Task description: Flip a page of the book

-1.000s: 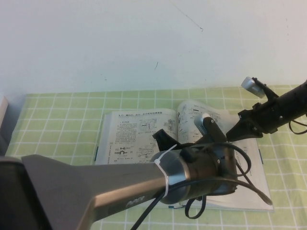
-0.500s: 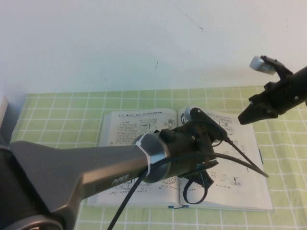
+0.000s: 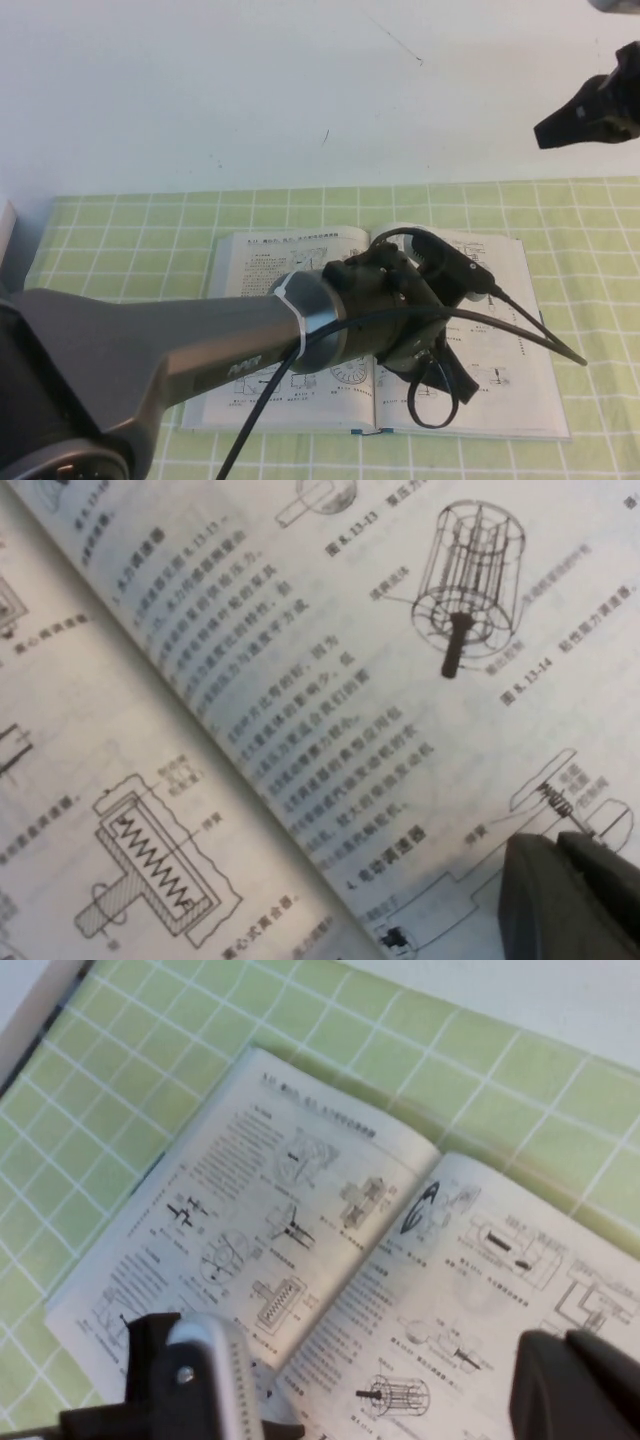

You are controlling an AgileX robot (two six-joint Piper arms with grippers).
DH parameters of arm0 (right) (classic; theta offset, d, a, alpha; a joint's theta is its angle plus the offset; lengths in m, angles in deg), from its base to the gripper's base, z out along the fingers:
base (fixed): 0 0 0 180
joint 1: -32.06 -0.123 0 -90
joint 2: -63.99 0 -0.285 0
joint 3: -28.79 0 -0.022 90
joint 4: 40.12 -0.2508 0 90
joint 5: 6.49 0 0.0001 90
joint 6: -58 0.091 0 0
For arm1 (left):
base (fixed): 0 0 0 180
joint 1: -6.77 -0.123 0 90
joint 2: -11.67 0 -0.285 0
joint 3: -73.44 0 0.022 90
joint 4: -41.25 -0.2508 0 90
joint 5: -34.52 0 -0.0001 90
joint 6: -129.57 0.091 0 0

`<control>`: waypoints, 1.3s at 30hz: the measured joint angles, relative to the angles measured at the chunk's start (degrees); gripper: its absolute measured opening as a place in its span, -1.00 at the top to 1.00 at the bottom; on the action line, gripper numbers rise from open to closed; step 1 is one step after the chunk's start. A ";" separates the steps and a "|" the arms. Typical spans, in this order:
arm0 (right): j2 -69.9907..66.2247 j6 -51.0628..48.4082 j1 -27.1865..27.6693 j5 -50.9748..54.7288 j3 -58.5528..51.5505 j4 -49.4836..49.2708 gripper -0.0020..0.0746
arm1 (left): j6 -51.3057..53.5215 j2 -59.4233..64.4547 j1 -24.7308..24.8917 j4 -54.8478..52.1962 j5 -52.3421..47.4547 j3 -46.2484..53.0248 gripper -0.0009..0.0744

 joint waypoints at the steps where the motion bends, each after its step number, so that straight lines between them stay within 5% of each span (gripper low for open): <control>1: 1.76 -0.20 0.00 -0.53 -0.97 0.00 0.95 | 0.08 0.00 0.00 0.38 0.12 0.00 0.99; 14: 30.29 -10.63 0.00 -19.60 -29.49 -2.61 0.95 | -2.11 -17.35 0.00 -4.02 4.81 3.60 0.99; 27: 56.24 -16.12 0.00 -33.19 -53.84 -5.85 0.95 | -4.41 -52.00 0.00 -5.39 17.60 32.23 0.99; 39: 71.66 -16.31 0.00 -33.71 -64.01 -7.17 0.95 | -5.79 -77.94 0.00 -8.65 15.19 53.02 0.99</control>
